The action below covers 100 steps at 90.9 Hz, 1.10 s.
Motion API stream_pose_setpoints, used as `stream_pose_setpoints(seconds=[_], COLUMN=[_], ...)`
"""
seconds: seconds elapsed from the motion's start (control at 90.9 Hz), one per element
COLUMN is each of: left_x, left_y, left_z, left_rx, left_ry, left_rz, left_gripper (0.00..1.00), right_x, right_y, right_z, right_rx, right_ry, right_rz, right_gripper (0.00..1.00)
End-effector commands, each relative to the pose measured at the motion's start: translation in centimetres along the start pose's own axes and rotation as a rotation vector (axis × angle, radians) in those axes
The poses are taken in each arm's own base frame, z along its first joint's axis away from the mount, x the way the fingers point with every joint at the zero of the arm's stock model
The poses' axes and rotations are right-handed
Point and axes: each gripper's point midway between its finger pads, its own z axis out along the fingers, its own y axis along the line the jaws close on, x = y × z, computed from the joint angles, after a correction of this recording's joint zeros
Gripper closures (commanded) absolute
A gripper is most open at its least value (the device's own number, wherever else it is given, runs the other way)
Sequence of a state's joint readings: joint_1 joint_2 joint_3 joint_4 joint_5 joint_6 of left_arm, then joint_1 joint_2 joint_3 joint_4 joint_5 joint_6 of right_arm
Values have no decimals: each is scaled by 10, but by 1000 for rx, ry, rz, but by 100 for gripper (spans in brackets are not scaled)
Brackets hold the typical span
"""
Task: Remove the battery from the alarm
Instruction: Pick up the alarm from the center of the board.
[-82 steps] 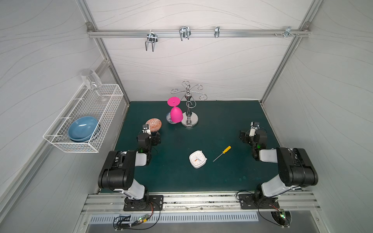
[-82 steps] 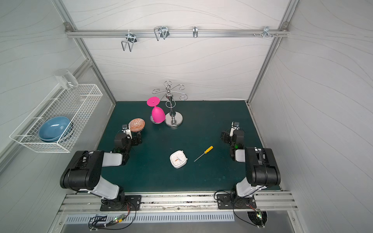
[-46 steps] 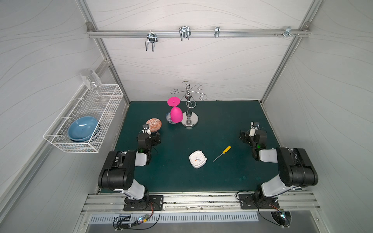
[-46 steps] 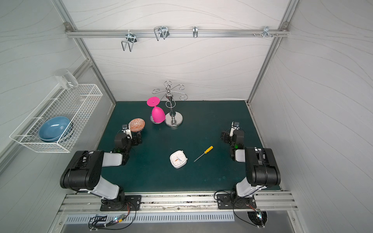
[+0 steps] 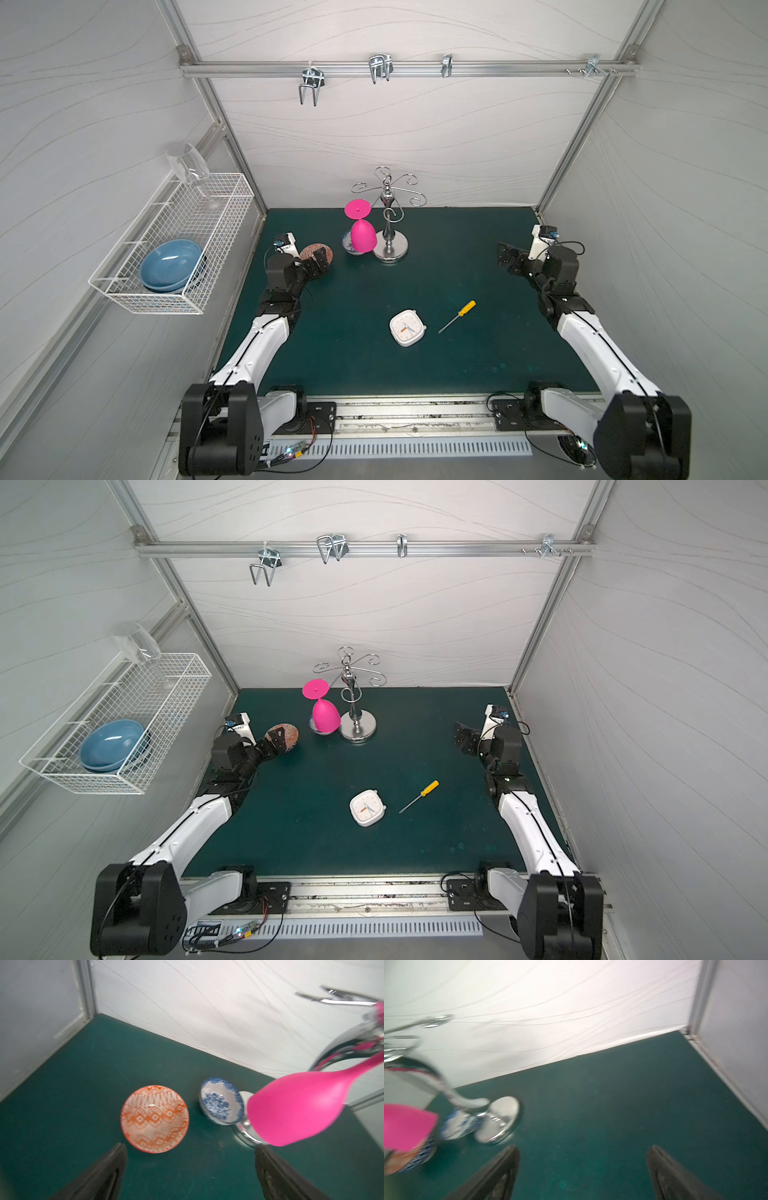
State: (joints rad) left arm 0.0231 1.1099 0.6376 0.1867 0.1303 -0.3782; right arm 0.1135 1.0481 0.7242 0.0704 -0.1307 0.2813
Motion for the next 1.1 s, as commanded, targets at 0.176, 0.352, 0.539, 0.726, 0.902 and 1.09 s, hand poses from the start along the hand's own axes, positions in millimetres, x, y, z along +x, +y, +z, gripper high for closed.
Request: stream_pose_setpoints(seconds=[0.176, 0.352, 0.539, 0.726, 0.902, 1.09], left_x=[130, 194, 232, 253, 264, 272], left_y=[-72, -93, -94, -106, -120, -129], left_z=[-51, -77, -88, -87, -81, -71], left_rx=[262, 336, 319, 355, 368, 369], left_ry=[620, 765, 855, 924, 966, 986], left_rz=[-320, -438, -462, -503, -487, -490], left_gripper=[0, 0, 0, 0, 0, 0], right_x=[146, 197, 233, 249, 262, 273], right_y=[116, 150, 166, 176, 167, 156], right_z=[-10, -5, 3, 8, 10, 7], right_rx=[-289, -334, -324, -317, -254, -201], right_ry=[584, 770, 873, 928, 967, 999], right_rz=[108, 50, 9, -15, -28, -56], right_gripper=[10, 28, 39, 43, 53, 58])
